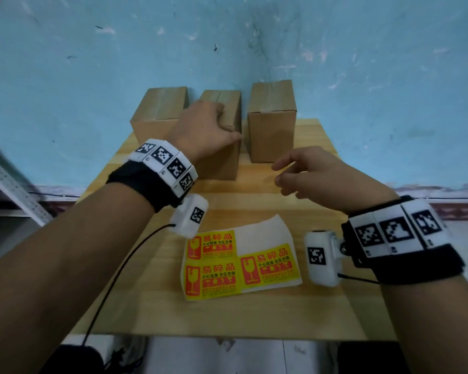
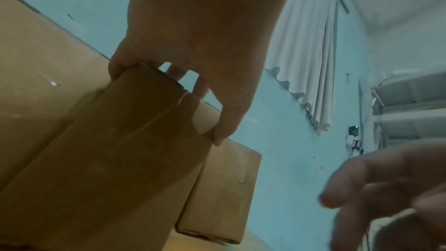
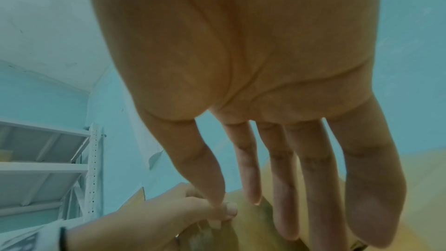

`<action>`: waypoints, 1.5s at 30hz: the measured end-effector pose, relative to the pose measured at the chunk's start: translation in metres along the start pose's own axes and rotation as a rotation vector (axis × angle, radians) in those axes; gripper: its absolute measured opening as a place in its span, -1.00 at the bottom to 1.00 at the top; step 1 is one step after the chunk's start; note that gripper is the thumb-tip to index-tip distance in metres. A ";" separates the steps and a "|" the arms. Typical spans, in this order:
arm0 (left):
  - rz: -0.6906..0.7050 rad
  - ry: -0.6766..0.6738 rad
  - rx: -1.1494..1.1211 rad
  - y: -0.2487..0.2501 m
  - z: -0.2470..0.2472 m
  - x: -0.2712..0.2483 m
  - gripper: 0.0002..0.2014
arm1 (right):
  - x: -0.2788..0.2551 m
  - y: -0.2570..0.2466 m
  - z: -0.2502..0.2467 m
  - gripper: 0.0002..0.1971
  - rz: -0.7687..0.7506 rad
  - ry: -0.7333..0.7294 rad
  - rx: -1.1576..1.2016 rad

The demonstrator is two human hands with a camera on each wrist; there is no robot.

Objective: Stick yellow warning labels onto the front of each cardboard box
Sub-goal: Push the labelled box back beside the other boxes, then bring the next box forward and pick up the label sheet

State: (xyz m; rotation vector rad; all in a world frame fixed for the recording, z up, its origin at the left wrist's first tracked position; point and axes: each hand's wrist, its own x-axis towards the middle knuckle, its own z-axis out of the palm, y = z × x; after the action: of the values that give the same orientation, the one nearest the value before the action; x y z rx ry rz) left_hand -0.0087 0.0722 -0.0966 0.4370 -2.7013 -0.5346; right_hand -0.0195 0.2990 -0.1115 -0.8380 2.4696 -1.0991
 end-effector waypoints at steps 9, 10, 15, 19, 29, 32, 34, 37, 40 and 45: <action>0.052 -0.134 0.011 -0.020 -0.040 -0.083 -0.29 | -0.008 -0.007 0.004 -0.83 0.019 -0.002 -0.031; 0.042 -0.150 -0.014 -0.023 -0.046 -0.091 -0.32 | -0.008 -0.006 0.004 -0.82 0.025 -0.001 -0.030; 0.053 -0.205 0.033 -0.048 -0.076 -0.098 -0.33 | -0.007 -0.005 0.007 -0.79 0.040 -0.015 -0.038; 0.096 -0.292 -0.030 -0.058 -0.081 -0.086 -0.27 | -0.004 -0.003 0.011 -0.60 0.067 -0.002 -0.042; 0.228 -0.357 -0.187 -0.067 -0.060 -0.056 -0.21 | -0.003 -0.006 0.010 -0.65 -0.023 -0.013 -0.027; 0.241 -0.280 -0.070 -0.065 -0.055 -0.056 -0.19 | 0.000 -0.003 0.012 -0.69 0.027 -0.006 0.003; 0.160 -0.168 -0.051 -0.063 -0.053 -0.067 -0.08 | 0.004 0.003 0.013 -0.62 0.118 -0.015 -0.024; -0.016 0.077 -0.164 -0.064 -0.052 -0.088 -0.13 | 0.006 0.009 0.016 -0.80 0.229 -0.081 -0.072; -0.172 0.007 -0.089 -0.067 -0.054 -0.098 -0.61 | 0.007 0.010 0.021 -0.86 0.303 -0.180 -0.149; -0.302 -0.577 -0.252 -0.062 -0.034 -0.106 -0.66 | 0.009 0.009 0.034 -0.92 0.276 -0.263 -0.251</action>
State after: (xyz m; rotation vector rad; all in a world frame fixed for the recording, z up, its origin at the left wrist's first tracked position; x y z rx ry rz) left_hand 0.1136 0.0457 -0.1218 0.7150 -3.0507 -1.2363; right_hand -0.0131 0.2792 -0.1405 -0.6334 2.4329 -0.5555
